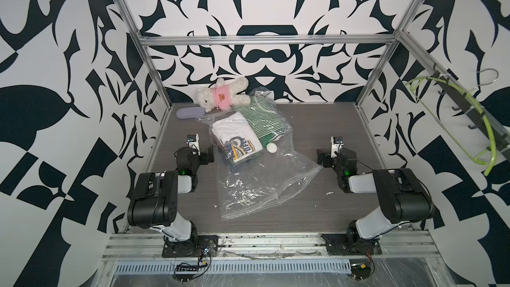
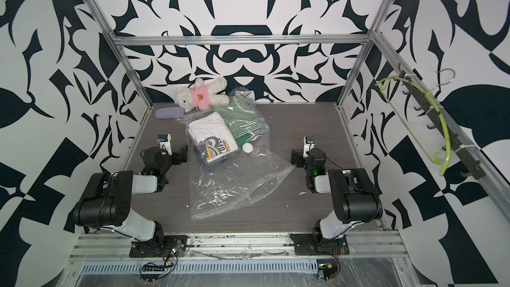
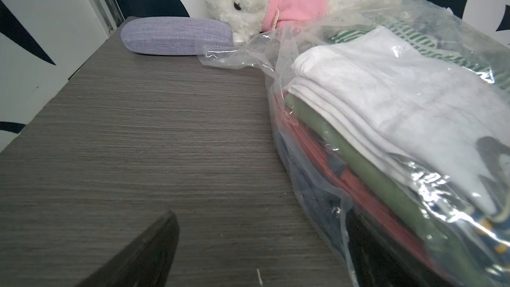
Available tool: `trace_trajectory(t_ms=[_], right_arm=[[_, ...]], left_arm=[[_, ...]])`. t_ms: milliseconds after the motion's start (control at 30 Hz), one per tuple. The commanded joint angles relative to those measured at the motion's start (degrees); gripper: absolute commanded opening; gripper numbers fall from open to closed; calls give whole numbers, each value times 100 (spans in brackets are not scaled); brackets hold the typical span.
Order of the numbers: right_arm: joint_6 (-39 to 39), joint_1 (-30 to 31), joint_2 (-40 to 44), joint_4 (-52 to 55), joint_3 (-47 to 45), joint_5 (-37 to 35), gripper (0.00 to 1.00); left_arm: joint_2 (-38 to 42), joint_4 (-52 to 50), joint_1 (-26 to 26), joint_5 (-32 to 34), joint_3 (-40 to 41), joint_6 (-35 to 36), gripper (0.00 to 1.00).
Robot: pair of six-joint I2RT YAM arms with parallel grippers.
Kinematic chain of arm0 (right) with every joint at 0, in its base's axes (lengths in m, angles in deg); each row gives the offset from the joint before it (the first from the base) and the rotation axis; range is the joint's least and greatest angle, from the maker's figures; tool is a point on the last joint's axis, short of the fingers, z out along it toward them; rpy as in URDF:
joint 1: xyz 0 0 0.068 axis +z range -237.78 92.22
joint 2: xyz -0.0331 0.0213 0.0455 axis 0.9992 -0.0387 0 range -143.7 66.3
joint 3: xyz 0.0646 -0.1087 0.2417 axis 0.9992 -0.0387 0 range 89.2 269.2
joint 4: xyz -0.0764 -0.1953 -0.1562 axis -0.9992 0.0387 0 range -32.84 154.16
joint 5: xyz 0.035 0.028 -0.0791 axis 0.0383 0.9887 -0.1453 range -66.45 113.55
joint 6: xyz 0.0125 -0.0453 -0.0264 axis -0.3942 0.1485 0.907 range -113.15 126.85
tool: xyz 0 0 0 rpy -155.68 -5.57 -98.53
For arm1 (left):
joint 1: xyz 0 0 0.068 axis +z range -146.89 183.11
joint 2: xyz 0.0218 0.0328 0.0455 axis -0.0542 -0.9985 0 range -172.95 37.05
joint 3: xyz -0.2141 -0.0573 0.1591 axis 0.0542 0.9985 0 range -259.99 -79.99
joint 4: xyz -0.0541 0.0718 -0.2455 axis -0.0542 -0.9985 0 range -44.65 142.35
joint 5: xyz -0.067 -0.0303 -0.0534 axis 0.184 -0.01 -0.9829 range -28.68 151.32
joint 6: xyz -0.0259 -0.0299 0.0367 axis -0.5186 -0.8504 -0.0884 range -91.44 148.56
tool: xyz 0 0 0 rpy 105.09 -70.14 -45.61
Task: Take the tank top out of the vacuum bag
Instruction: Adjust the vacuum bag at the center of the board.
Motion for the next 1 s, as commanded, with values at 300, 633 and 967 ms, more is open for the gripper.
trace_trajectory(t_ms=[300,633,967], right_arm=[[1,-6,158,-102,-10,44,100],[2,-3,174,-110,-14,36,100],[-410,-4,1667,1880,482,-799,100]], left_arm=[[111,-46,-19,-44,68,-24,100],[120,-19,-23,-43,77,1,100],[1802,-2156,-32,804,-352,-499,100]])
